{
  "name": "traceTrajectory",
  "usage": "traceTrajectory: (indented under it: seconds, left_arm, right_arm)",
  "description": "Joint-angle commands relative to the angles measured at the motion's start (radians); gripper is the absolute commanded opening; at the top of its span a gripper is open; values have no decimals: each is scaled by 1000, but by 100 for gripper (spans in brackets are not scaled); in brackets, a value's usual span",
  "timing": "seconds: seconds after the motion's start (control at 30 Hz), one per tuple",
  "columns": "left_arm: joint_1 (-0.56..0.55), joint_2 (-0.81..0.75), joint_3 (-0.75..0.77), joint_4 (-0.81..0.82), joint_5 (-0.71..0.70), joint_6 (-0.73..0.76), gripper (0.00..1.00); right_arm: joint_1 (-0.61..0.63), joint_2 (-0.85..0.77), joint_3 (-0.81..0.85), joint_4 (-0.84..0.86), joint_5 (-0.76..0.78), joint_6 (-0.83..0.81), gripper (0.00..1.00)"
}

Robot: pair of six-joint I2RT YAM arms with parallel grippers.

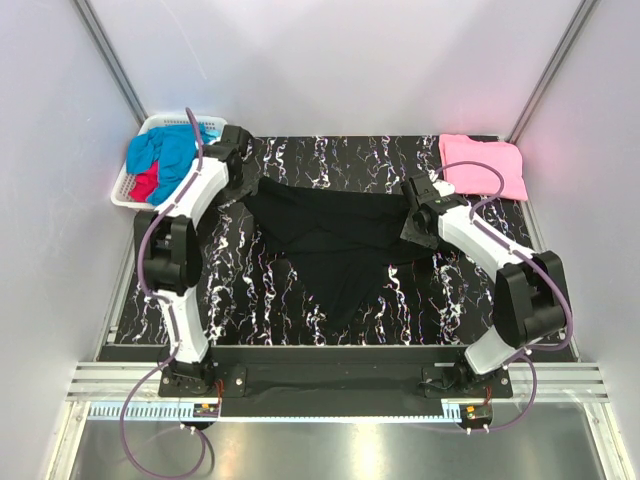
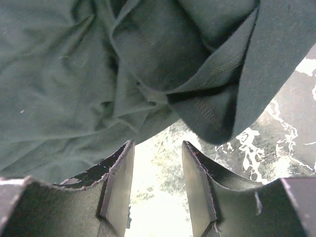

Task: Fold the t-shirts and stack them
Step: Flatten the tshirt out

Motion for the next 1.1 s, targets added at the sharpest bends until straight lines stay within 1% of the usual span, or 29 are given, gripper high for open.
traceTrajectory:
  seconds: [0.0,0.17,0.27,0.4,0.43,0.57,0.67,0.83,0.93,1.0,1.07]
  left_arm:
    - [-11,-109,1,7,-29,34,0]
    - [-22,-195,-2,-11,-40,57,0]
    - [-24,-264,-4,-24,-69,64,0]
    - [-22,-348,13,-51,-124,72,0]
    - [-22,-377,21,-68,-156,75,0]
    - [-18,-458,51,-106,-230,78,0]
    - [-10,-517,71,-126,-258,80,0]
    - [11,-571,111,-174,-304,83,0]
    - [24,-597,114,-188,-319,83,0]
    - [28,-609,114,-189,-313,87,0]
    - [30,-607,110,-191,-301,90,0]
  right_arm:
    - [5,31,11,27,73,11,51]
    - [5,117,37,28,89,-1,51]
    - [7,161,57,28,127,-3,50]
    - [-2,212,124,27,176,-18,46]
    - [-9,224,137,21,182,-21,45]
    - [-30,243,199,13,224,-39,41]
    - [-50,255,223,10,247,-44,40]
    - [-94,274,270,-18,267,-20,38]
    - [-110,274,290,-34,271,3,37]
    - [-110,267,298,-35,239,-4,37]
    - [-110,261,308,-35,166,-22,36]
